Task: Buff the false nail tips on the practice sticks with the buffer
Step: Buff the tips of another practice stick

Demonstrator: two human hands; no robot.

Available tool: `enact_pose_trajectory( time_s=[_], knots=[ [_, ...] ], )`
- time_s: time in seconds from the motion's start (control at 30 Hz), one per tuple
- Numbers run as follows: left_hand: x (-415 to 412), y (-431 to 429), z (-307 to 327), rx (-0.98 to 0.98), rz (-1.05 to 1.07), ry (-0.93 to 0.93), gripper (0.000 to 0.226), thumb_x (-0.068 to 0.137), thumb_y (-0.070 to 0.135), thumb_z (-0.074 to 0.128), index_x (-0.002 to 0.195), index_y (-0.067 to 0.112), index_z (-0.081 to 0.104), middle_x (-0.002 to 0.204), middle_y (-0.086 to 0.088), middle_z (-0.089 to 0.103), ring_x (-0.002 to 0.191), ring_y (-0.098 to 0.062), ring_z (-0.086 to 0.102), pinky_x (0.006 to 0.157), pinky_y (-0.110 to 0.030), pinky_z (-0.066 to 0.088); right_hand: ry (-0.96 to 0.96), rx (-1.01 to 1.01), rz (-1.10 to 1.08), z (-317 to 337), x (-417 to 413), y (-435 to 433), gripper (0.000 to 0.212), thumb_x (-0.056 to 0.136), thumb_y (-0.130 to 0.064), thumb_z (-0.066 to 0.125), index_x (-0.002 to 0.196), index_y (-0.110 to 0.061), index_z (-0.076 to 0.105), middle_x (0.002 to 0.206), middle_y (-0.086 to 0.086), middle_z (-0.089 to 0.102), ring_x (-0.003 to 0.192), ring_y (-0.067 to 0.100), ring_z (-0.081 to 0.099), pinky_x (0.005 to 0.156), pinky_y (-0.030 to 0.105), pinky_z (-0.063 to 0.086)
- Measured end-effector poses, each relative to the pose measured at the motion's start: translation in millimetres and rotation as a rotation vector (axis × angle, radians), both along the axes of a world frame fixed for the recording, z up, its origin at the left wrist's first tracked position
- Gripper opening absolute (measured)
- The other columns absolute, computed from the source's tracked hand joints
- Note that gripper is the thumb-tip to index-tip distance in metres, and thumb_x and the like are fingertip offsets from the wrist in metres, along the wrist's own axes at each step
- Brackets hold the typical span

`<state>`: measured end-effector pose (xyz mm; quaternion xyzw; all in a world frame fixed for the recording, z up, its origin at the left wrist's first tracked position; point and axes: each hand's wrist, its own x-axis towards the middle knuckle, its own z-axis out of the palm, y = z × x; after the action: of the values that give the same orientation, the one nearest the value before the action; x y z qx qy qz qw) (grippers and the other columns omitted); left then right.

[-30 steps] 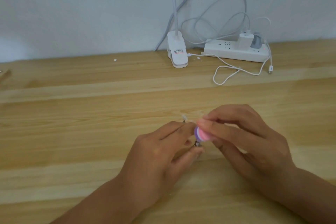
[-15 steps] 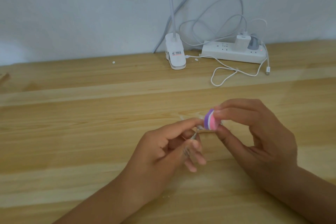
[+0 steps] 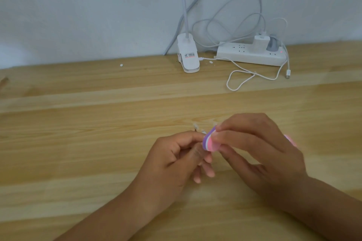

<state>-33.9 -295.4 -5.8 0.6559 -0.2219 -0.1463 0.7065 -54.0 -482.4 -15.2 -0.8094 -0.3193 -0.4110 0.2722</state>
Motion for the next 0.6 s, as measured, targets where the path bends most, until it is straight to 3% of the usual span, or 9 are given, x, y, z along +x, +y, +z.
enact_pose_trajectory(
  time_s=[0.1,0.2,0.33,0.47,0.6],
  knots=[
    [0,1,0,0.043,0.014,-0.033,0.019,0.090,0.014,0.054,0.080,0.012,0.070,0.068,-0.001,0.061,0.054,-0.015,0.060,0.047,-0.022,0.042,0.017,-0.097,-0.032,-3,4,-4,0.018,0.085,0.008,0.071,0.100,-0.002,0.076,0.104,0.011,0.069,0.097,0.027,0.063,0.091,0.032,0.049],
    [0,3,0,0.073,0.027,-0.048,0.019,0.090,0.013,0.051,0.082,0.004,0.067,0.066,0.001,0.059,0.048,-0.012,0.049,0.048,-0.016,0.037,0.021,-0.067,-0.072,-1,8,-12,0.016,0.088,0.007,0.067,0.100,-0.002,0.075,0.104,0.011,0.069,0.098,0.026,0.062,0.093,0.030,0.047],
    [-2,2,3,0.110,0.002,-0.113,0.021,0.091,0.019,0.054,0.074,0.014,0.066,0.063,0.003,0.052,0.051,-0.011,0.037,0.050,-0.022,0.030,0.014,-0.103,0.003,-6,3,-6,0.018,0.094,0.002,0.064,0.108,-0.004,0.073,0.111,0.010,0.068,0.104,0.027,0.063,0.095,0.032,0.047],
    [-1,2,2,0.111,0.009,-0.078,0.019,0.088,0.016,0.051,0.079,0.010,0.066,0.065,0.003,0.052,0.052,-0.010,0.037,0.050,-0.021,0.031,0.037,-0.129,-0.058,-2,6,-15,0.020,0.092,0.006,0.062,0.105,-0.002,0.075,0.110,0.011,0.069,0.104,0.029,0.063,0.096,0.032,0.047],
    [0,2,2,0.115,-0.008,-0.126,0.021,0.090,0.021,0.055,0.073,0.018,0.065,0.062,0.005,0.051,0.052,-0.009,0.038,0.051,-0.021,0.031,0.030,-0.126,-0.011,-4,1,-2,0.021,0.094,0.005,0.059,0.106,-0.001,0.075,0.110,0.012,0.069,0.105,0.028,0.063,0.097,0.031,0.046]
  ],
)
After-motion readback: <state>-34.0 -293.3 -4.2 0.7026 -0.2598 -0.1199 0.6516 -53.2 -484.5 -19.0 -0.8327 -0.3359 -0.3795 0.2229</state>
